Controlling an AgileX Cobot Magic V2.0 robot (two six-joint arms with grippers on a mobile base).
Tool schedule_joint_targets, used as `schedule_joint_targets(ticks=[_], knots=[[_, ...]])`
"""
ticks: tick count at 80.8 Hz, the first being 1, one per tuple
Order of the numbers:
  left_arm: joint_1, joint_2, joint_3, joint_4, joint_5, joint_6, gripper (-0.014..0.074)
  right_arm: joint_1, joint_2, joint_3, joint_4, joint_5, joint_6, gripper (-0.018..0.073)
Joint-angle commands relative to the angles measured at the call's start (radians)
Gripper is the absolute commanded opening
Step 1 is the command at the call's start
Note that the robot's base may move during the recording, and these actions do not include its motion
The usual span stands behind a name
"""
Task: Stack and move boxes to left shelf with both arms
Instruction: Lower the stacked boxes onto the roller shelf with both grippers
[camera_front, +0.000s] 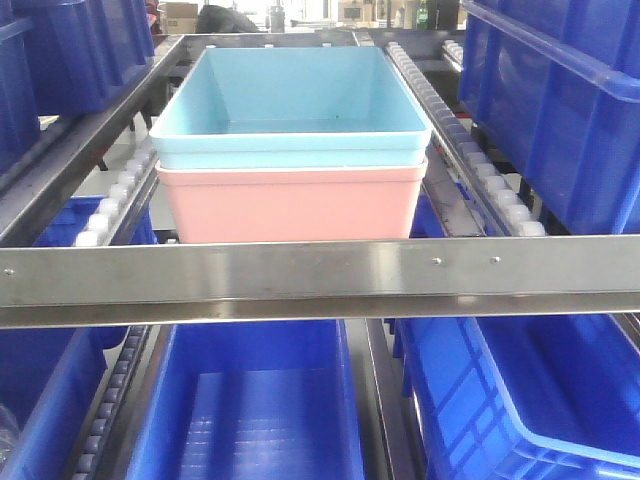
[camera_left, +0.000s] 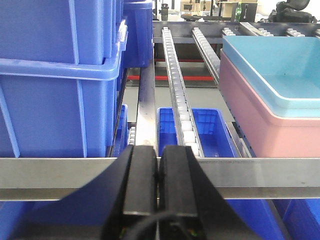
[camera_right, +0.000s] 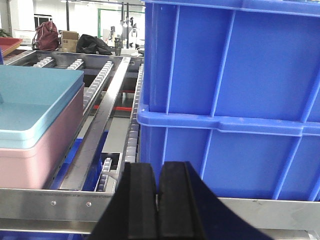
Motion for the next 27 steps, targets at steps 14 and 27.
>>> schedule_joint_targets(ticks=[14,27], knots=[[-0.004,-0.02,-0.004,0.001,-0.093,0.001,-0.0003,-0.005,-0.018,-0.023,0.002,-0.094,-0.007,0.0057],[-0.004,-0.02,-0.004,0.001,-0.093,0.001,-0.0003,-0.005,-0.018,-0.023,0.002,-0.094,-0.007,0.0057]])
